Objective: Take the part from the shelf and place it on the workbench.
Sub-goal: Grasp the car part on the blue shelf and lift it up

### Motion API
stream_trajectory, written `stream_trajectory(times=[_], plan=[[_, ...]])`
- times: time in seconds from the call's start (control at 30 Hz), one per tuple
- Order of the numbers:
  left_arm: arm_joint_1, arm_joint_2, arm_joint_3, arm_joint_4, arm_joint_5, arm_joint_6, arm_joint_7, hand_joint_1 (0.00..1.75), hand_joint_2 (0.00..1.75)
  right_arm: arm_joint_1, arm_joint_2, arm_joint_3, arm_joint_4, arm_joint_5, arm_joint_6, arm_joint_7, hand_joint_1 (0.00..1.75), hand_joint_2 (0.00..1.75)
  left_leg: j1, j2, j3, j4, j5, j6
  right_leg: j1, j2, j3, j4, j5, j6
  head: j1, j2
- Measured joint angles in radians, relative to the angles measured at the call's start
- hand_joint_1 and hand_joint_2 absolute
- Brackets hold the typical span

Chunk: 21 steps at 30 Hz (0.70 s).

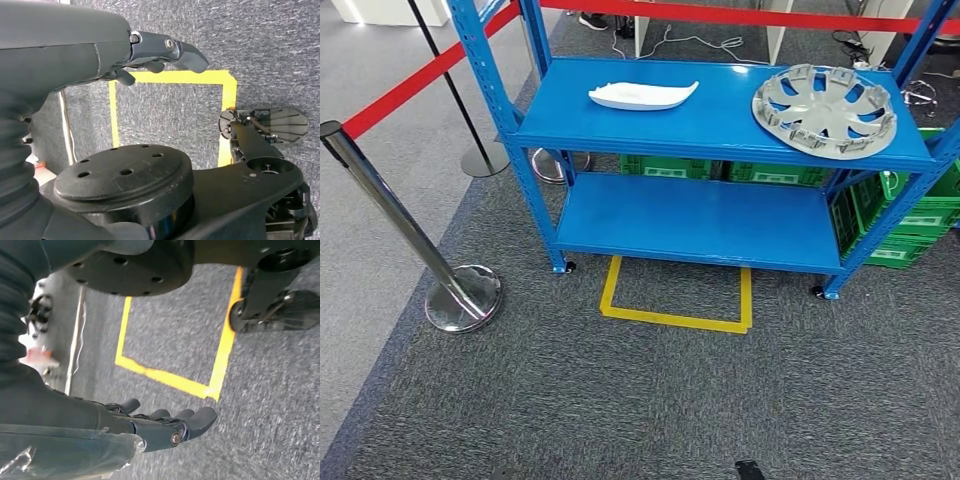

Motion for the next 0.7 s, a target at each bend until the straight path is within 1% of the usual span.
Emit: stream_trajectory(times=[0.17, 0.27, 0.37, 0.53, 0.7], plan=[[0.0, 0.001, 0.0, 0.0, -0.01, 0.049, -0.019, 0.0, 1.75, -0.001, 0.0, -0.065, 0.0, -0.096, 0.079, -0.063, 0.0, 1.75, 0.0, 0.0, 0.0, 0.0, 0.0, 0.0, 0.0, 0.0, 0.0, 0.0, 0.0, 0.0, 0.0, 0.0], [0.0, 0.0, -0.003, 0.0, -0.024, 0.086, -0.019, 0.0, 1.75, -0.003, 0.0, -0.096, 0.0, -0.126, 0.11, -0.095, 0.0, 1.75, 0.0, 0.0, 0.0, 0.0, 0.0, 0.0, 0.0, 0.0, 0.0, 0.0, 0.0, 0.0, 0.0, 0.0], [0.0, -0.002, -0.007, 0.0, -0.034, 0.093, -0.025, 0.0, 1.75, -0.013, -0.002, -0.119, 0.0, -0.139, 0.148, -0.117, 0.0, 1.75, 0.0, 0.0, 0.0, 0.0, 0.0, 0.0, 0.0, 0.0, 0.0, 0.0, 0.0, 0.0, 0.0, 0.0], [-0.001, -0.008, -0.014, 0.0, -0.056, 0.084, -0.05, 0.0, 1.75, -0.071, -0.02, -0.12, -0.001, -0.078, 0.178, -0.161, 0.0, 1.75, -0.001, 0.0, 0.0, 0.0, 0.001, 0.002, -0.001, 0.0, 0.0, 0.0, 0.001, 0.002, 0.0, 0.0], [-0.012, -0.02, -0.018, 0.0, -0.066, 0.081, -0.048, 0.0, 1.75, -0.176, -0.045, -0.052, -0.006, 0.031, 0.166, -0.171, 0.0, 1.75, -0.002, 0.0, -0.001, 0.0, 0.004, 0.003, -0.002, 0.0, -0.001, 0.0, 0.003, 0.003, 0.0, 0.0]])
